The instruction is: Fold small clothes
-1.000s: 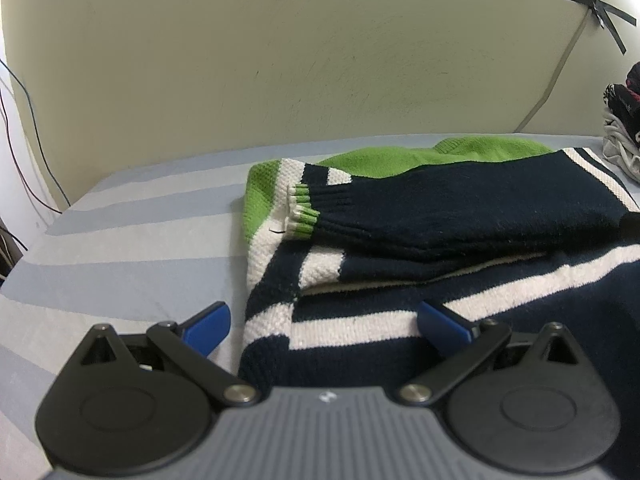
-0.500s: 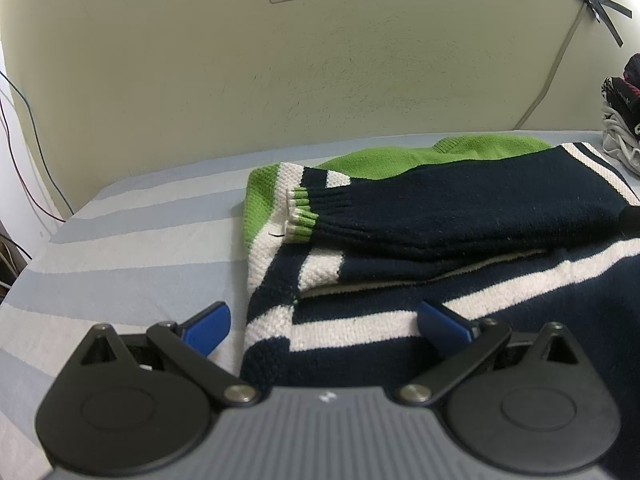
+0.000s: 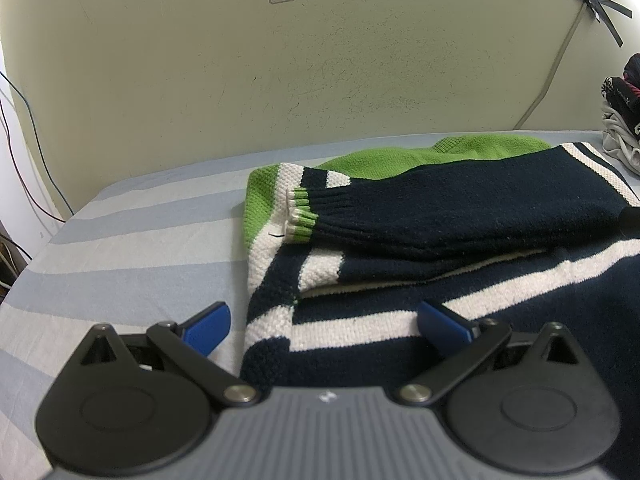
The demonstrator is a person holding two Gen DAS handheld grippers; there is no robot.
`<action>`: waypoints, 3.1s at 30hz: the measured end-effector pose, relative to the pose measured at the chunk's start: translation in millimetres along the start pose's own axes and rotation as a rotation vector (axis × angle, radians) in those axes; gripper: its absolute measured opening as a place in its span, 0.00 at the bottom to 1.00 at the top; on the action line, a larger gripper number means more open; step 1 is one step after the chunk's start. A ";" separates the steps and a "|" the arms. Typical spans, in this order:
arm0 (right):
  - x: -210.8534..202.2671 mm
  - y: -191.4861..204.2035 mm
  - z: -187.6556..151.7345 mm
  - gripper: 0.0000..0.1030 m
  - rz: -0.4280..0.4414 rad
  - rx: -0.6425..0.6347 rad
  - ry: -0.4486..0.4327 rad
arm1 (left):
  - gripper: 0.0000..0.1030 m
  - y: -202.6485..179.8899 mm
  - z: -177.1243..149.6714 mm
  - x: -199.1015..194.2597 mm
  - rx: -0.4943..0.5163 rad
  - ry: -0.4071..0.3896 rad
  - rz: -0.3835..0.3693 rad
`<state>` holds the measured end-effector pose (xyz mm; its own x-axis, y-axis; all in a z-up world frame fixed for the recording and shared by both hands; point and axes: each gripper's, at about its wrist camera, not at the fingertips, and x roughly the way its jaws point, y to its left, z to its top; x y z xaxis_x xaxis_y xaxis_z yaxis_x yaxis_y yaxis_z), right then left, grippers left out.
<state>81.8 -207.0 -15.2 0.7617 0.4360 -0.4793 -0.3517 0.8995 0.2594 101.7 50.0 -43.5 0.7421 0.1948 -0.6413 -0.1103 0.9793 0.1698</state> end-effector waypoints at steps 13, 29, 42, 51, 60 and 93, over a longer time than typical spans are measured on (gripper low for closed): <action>0.1 0.6 0.6 1.00 -0.001 0.000 0.000 | 1.00 -0.7 0.0 -0.3 0.000 0.000 0.001; -22.7 1.0 -1.1 0.94 -0.037 -0.030 -0.038 | 1.00 2.4 2.3 3.7 -0.030 0.019 -0.027; -216.6 -12.0 -72.2 0.32 0.154 -0.166 -0.074 | 1.00 77.9 -42.2 -72.4 -0.073 0.056 -0.275; -233.1 -19.7 -109.8 0.32 0.203 -0.066 0.159 | 1.00 102.0 -118.5 -155.2 -0.111 0.154 -0.359; -239.0 -22.1 -126.2 0.32 0.240 -0.001 0.289 | 0.88 84.8 -148.3 -180.3 -0.082 0.226 -0.365; -143.1 -59.9 -31.4 0.59 0.093 0.140 -0.104 | 0.92 106.4 -22.4 -104.5 -0.317 0.087 -0.234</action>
<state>-23.2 -322.4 11.5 0.7840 0.5056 -0.3603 -0.3499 0.8392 0.4162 -2.4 135.1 24.9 0.7145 -0.0452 -0.6982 -0.1535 0.9635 -0.2194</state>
